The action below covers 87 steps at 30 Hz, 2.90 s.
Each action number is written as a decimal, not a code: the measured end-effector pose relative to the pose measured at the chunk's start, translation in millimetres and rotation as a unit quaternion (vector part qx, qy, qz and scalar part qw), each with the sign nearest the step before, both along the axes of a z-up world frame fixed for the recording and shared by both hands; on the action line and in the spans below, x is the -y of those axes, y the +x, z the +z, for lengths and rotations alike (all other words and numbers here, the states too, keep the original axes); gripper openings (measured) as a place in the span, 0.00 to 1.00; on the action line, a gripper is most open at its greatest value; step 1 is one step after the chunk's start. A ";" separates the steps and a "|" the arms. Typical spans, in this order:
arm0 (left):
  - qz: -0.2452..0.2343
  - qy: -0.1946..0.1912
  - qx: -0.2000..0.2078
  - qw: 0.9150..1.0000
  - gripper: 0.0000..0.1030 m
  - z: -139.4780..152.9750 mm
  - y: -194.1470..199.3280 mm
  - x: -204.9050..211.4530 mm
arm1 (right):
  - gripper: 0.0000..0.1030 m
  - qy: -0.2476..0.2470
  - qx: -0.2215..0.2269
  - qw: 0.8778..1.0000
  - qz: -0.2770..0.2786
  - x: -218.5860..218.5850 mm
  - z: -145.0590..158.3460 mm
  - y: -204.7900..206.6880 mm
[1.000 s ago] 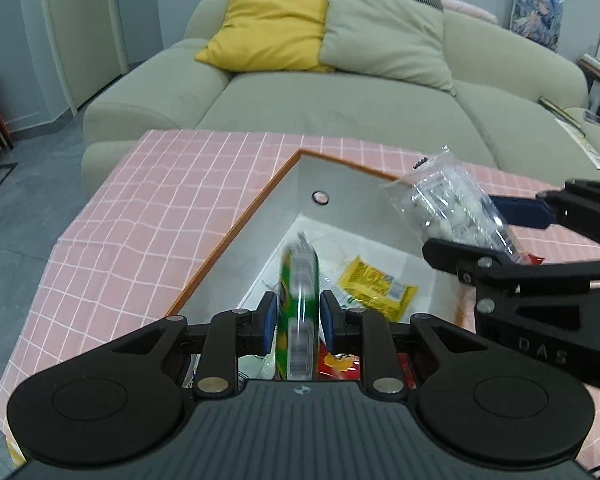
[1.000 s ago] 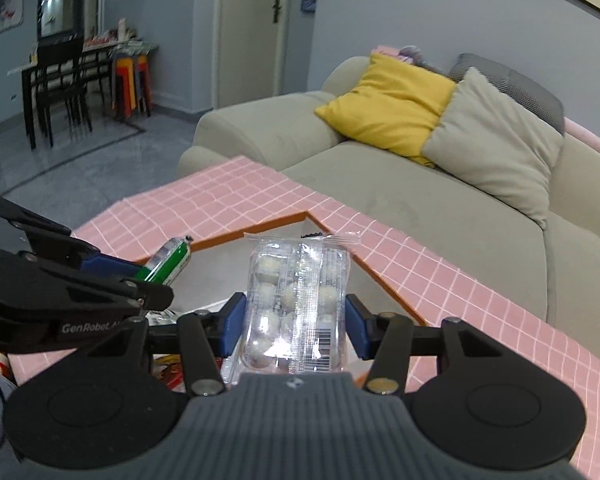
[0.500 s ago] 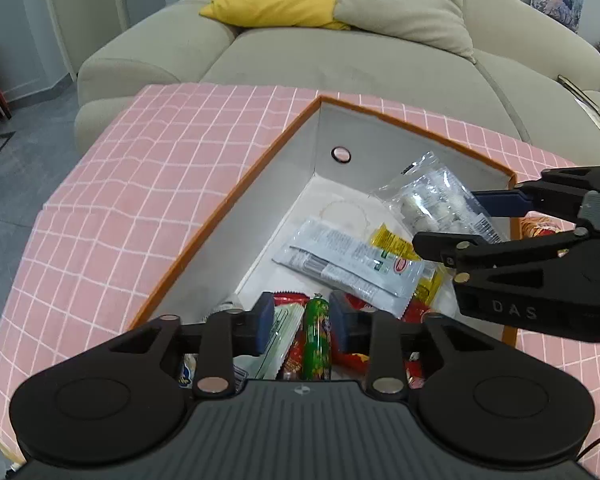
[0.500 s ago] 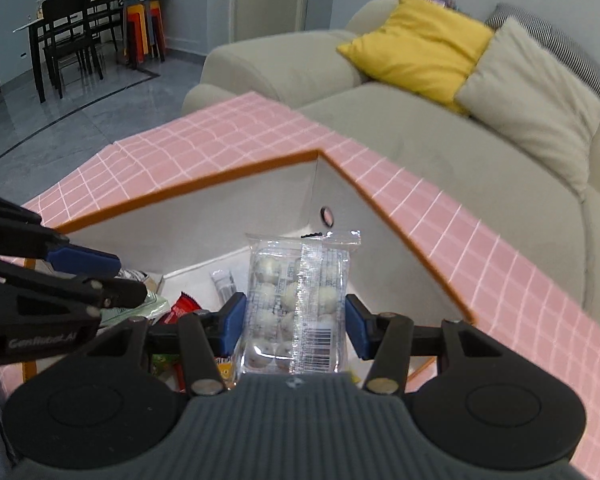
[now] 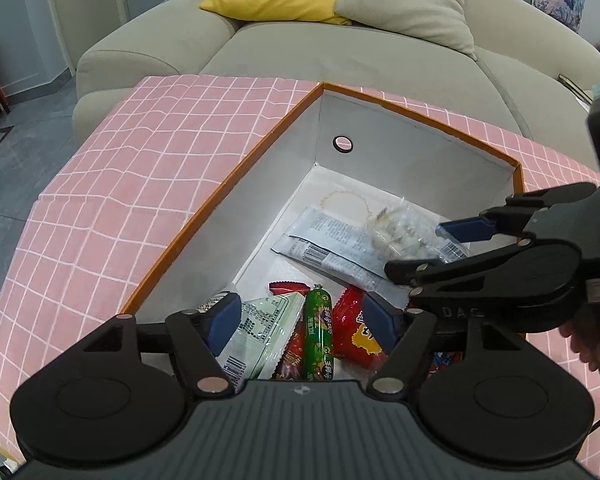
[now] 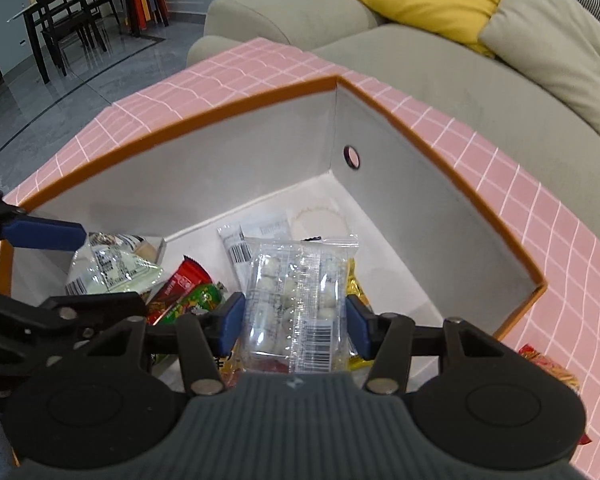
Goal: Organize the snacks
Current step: 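Open both grippers to release the items and withdraw from the box, then move both tools toward the green raisin packet and red Mimi chip bag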
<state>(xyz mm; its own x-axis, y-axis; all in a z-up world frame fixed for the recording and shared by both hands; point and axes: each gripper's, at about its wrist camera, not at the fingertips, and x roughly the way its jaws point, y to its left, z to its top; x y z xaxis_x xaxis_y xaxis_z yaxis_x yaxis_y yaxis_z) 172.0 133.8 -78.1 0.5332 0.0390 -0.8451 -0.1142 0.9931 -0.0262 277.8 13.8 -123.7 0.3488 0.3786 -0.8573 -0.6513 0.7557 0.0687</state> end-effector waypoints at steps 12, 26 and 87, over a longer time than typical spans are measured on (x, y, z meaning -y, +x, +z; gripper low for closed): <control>0.029 -0.028 0.040 0.998 0.78 18.5 -17.6 -1.2 | 0.78 0.055 0.037 0.997 -0.045 20.6 33.1 -14.6; 0.014 -0.067 0.072 0.995 0.73 51.5 -48.7 36.0 | 0.88 0.100 0.177 0.970 -0.130 103.9 86.2 -94.6; -0.113 -0.056 0.003 0.992 0.77 -26.4 42.6 193.9 | 0.30 -0.032 0.172 0.983 -0.064 221.5 -31.2 -12.1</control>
